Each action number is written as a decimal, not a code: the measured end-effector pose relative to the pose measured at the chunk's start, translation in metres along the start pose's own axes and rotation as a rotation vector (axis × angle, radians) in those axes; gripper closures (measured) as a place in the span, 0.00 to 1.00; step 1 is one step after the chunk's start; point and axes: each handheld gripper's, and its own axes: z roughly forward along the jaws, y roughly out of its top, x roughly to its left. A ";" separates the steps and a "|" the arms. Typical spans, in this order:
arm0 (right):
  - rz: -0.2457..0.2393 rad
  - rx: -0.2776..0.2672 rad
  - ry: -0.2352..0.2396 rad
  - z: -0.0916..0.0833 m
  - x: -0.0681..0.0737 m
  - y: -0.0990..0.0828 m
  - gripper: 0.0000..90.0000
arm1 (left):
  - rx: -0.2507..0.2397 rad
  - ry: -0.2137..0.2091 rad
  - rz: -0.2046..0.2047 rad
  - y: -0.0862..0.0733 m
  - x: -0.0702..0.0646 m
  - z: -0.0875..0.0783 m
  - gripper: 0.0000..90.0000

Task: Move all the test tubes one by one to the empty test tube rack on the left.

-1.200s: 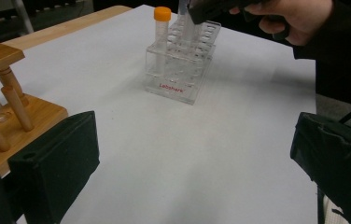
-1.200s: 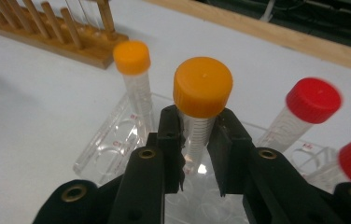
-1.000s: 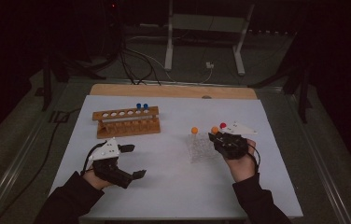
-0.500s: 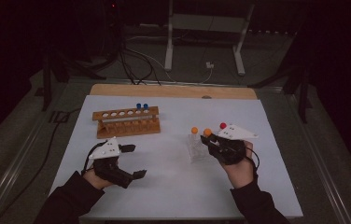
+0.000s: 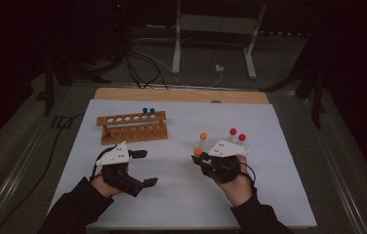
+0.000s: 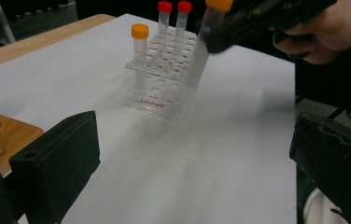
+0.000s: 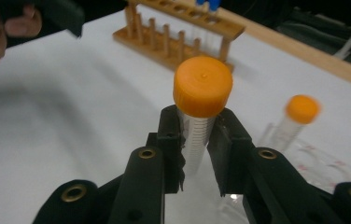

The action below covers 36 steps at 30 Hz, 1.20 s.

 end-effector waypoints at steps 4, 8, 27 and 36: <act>-0.011 0.031 0.035 0.010 0.009 -0.005 0.83 | -0.006 -0.007 0.010 0.003 -0.003 0.003 0.04; -0.027 0.057 0.063 0.018 0.016 -0.009 0.83 | -0.018 -0.008 0.028 0.008 -0.006 0.007 0.07; -0.038 0.072 0.116 0.023 0.026 -0.011 0.83 | -0.044 -0.029 0.074 0.028 -0.017 0.045 0.41; -0.038 0.074 0.122 0.023 0.026 -0.011 0.83 | -0.028 -0.034 0.108 0.032 -0.019 0.060 0.63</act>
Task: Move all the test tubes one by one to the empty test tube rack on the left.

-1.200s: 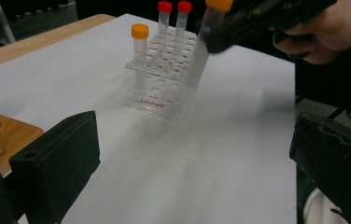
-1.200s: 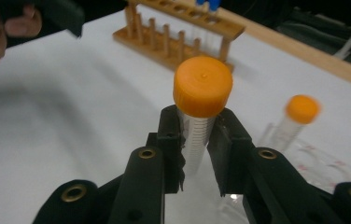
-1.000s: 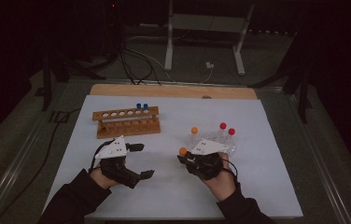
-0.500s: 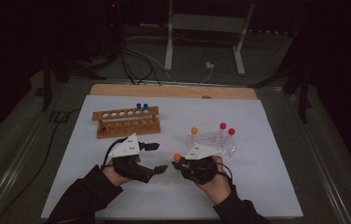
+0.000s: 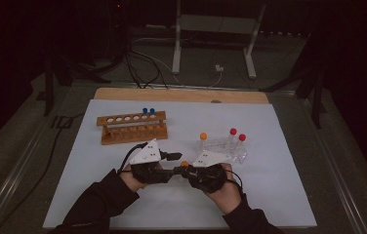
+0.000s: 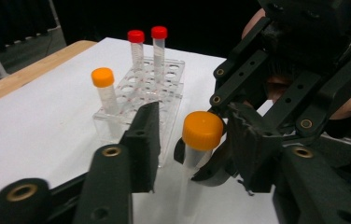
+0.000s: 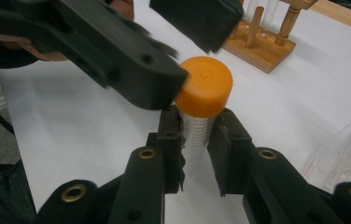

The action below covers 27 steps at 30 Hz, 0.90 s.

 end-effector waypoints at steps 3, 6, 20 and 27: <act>-0.001 0.000 0.001 0.000 0.000 0.000 0.83 | 0.007 -0.006 0.004 0.001 -0.001 0.005 0.69; -0.001 0.000 0.000 0.000 0.000 0.000 0.83 | 0.010 -0.012 0.009 0.002 -0.002 0.008 0.75; 0.016 -0.014 -0.003 -0.002 -0.002 0.001 0.82 | -0.012 -0.009 0.036 0.002 -0.001 0.008 0.80; 0.036 -0.044 -0.011 -0.005 -0.003 0.001 0.61 | -0.024 0.034 0.031 0.006 0.008 -0.006 0.80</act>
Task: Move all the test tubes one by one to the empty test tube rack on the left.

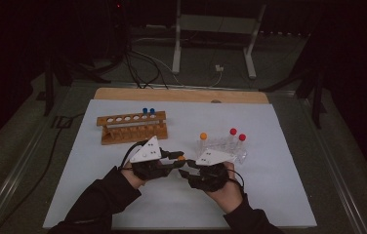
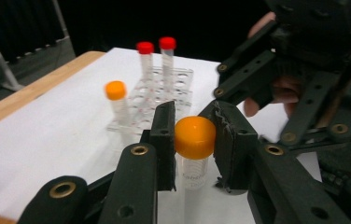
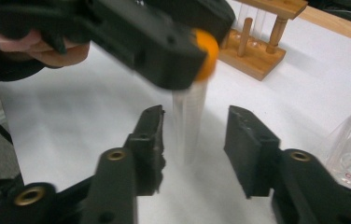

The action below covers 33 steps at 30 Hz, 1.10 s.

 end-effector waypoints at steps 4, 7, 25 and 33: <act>0.007 -0.030 0.009 -0.004 -0.001 0.001 0.46 | 0.000 0.045 -0.001 0.000 0.008 -0.011 0.80; 0.023 -0.069 0.036 -0.007 -0.002 0.002 0.32 | -0.003 0.081 -0.011 0.001 0.016 -0.022 0.80; 0.029 -0.131 0.053 -0.015 -0.006 0.005 0.00 | -0.013 0.284 -0.027 0.013 0.065 -0.065 0.80; 0.021 -0.135 0.043 -0.017 -0.006 0.005 0.00 | -0.018 0.359 -0.044 0.019 0.086 -0.072 0.80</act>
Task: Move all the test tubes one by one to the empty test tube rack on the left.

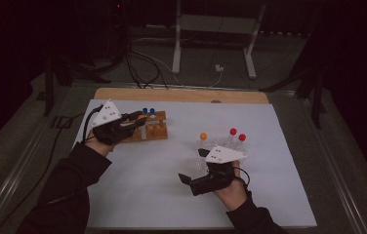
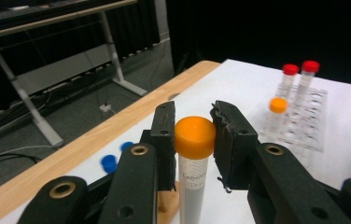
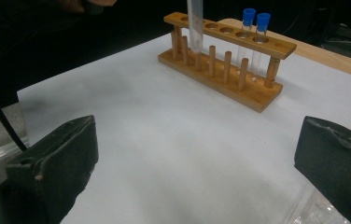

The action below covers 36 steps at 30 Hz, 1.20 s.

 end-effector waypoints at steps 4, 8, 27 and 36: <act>0.001 0.000 -0.001 0.000 0.000 0.000 0.00 | -0.010 0.040 -0.013 0.002 0.012 0.001 0.80; 0.001 -0.003 0.010 0.000 0.000 0.000 0.00 | -0.007 0.074 -0.025 0.005 0.023 0.005 0.80; 0.006 -0.021 0.026 -0.003 -0.001 0.000 0.00 | -0.008 0.213 -0.082 -0.002 0.060 0.031 0.80; 0.005 -0.025 0.029 -0.004 -0.002 0.000 0.00 | 0.011 0.228 -0.137 -0.027 0.065 0.045 0.80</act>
